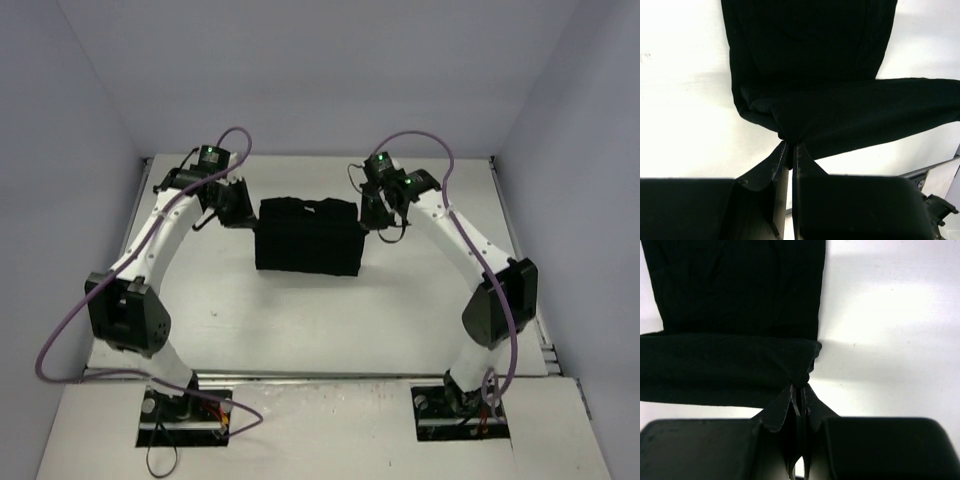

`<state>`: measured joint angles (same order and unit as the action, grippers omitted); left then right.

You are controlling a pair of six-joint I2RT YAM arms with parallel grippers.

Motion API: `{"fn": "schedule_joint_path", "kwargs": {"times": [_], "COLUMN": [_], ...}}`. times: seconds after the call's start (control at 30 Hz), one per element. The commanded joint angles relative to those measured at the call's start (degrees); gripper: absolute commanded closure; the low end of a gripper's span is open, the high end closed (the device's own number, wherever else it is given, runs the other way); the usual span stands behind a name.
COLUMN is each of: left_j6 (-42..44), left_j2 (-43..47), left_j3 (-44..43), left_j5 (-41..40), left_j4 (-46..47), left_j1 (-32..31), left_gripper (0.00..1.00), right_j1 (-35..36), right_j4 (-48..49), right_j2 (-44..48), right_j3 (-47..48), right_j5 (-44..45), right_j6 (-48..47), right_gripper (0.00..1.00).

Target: Fold and stack the t-shirts

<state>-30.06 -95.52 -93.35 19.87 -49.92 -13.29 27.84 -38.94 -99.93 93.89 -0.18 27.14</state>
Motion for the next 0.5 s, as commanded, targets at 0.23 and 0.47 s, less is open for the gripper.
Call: {"fn": "schedule_joint_path", "kwargs": {"times": [0.23, 0.47], "left_j6": [1.5, 1.2], "left_j2": [-12.5, -21.9], "left_j3": [-13.6, -21.7], "left_j5": [-2.2, -1.9], "left_j4": [0.5, 0.4], "left_j1": [3.3, 4.3], "left_gripper": [1.00, 1.00], "right_j1": [-4.1, -6.3], "right_j4": [-1.1, -1.0], "right_j2": [-13.5, -25.2], "right_j3": [16.3, 26.3], "right_j5": [-3.0, -5.6], "right_j6": [-4.5, -4.5], "right_gripper": [0.99, 0.99]}}
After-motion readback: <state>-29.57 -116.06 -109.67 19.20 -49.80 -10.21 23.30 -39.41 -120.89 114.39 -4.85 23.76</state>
